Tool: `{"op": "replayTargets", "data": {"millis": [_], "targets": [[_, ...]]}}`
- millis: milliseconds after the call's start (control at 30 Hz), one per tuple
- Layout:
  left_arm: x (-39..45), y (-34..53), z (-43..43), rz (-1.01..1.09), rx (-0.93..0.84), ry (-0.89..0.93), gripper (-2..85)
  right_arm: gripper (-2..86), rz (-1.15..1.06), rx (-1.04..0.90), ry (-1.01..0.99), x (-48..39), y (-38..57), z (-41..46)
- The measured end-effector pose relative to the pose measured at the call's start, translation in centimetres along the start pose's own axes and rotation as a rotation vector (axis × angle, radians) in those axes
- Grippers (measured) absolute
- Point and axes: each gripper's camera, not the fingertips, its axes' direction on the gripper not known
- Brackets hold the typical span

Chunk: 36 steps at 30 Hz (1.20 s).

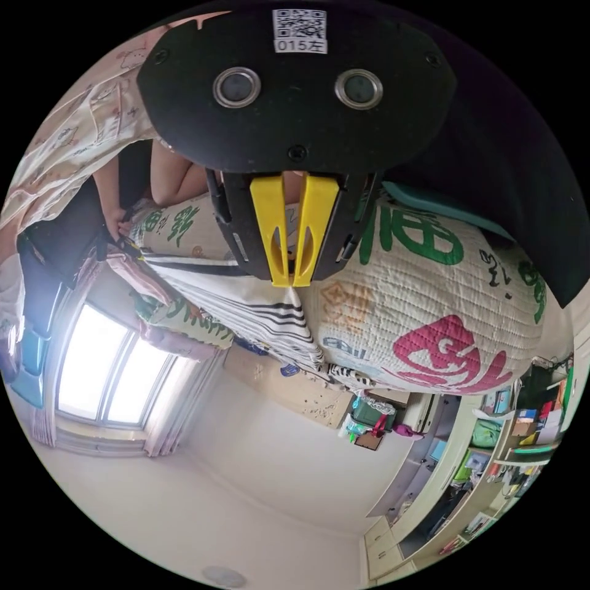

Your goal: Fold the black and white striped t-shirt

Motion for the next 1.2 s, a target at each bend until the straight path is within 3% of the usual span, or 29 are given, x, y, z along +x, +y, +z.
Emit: {"op": "replayTargets", "data": {"millis": [267, 400, 567, 700, 900, 1033, 1200], "targets": [[2.8, 1.0, 4.1, 0.168, -0.128, -0.169, 0.9, 1.6, 0.112, 0.047, -0.089, -1.6, -3.9, -7.2], [0.8, 1.1, 1.6, 0.086, -0.098, -0.326, 0.5, 2.6, 0.204, 0.141, -0.034, -1.0, -5.2, -14.1], [2.2, 0.3, -0.8, 0.095, 0.074, -0.269, -0.5, 6.3, 0.215, 0.258, 0.02, -3.0, -10.1, -20.4], [6.2, -2.6, 1.8, 0.184, 0.101, -0.182, -0.5, 7.8, 0.174, 0.331, -0.133, -6.8, -20.8, -22.1], [13.3, -7.2, 9.1, 0.357, 0.032, 0.002, 1.1, 10.6, 0.418, 0.306, -0.468, -2.3, -40.9, -17.1], [18.6, -8.8, 14.7, 0.447, -0.039, 0.111, 4.1, 11.1, 0.845, 0.111, -0.528, 7.3, -50.5, -6.7], [25.0, -11.2, 20.7, 0.552, -0.136, 0.16, 6.2, 10.7, 0.98, 0.099, -0.474, 11.8, -58.7, -1.4]]}}
